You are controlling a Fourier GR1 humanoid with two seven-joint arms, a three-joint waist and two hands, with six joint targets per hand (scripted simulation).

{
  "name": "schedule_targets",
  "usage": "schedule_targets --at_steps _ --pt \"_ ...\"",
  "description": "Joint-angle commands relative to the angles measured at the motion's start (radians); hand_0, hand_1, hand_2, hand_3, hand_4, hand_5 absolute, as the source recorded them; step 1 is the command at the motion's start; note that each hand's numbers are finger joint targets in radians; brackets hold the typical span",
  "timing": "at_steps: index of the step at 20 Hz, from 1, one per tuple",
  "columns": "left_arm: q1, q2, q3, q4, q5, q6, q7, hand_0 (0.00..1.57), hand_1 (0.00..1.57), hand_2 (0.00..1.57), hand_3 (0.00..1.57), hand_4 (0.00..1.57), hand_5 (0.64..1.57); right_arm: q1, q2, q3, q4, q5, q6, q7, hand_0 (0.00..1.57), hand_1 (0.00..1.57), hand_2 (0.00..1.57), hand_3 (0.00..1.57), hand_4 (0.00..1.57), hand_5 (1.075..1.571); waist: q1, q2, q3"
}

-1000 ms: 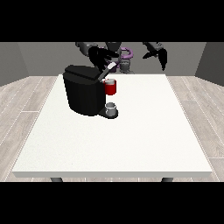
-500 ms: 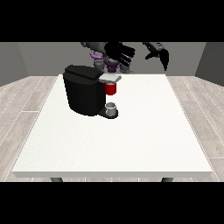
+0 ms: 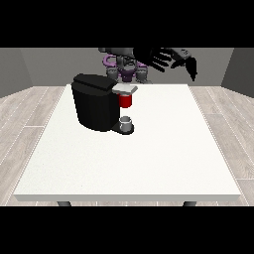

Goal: Insert the coffee pod into the coffee machine and close the lid

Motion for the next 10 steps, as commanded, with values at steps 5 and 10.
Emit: schedule_targets --at_steps 5,10 --pt "-0.007 -0.011 -0.023 -0.024 0.005 -0.007 -0.016 0.0 0.0 0.0 0.0 0.38 1.571 -0.115 -0.02 -0.036 0.076 0.021 -0.019 -0.014 0.0 0.0 0.0 0.0 0.0 1.571 0.073 0.052 0.0003" --pt "-0.054 -0.004 -0.026 -0.037 0.054 -0.051 0.026 0.0 0.0 0.0 0.0 0.22 1.571 -0.165 -0.014 -0.046 0.114 0.036 -0.042 -0.042 0.0 0.0 0.0 0.0 0.0 1.571 0.106 0.089 0.0003"
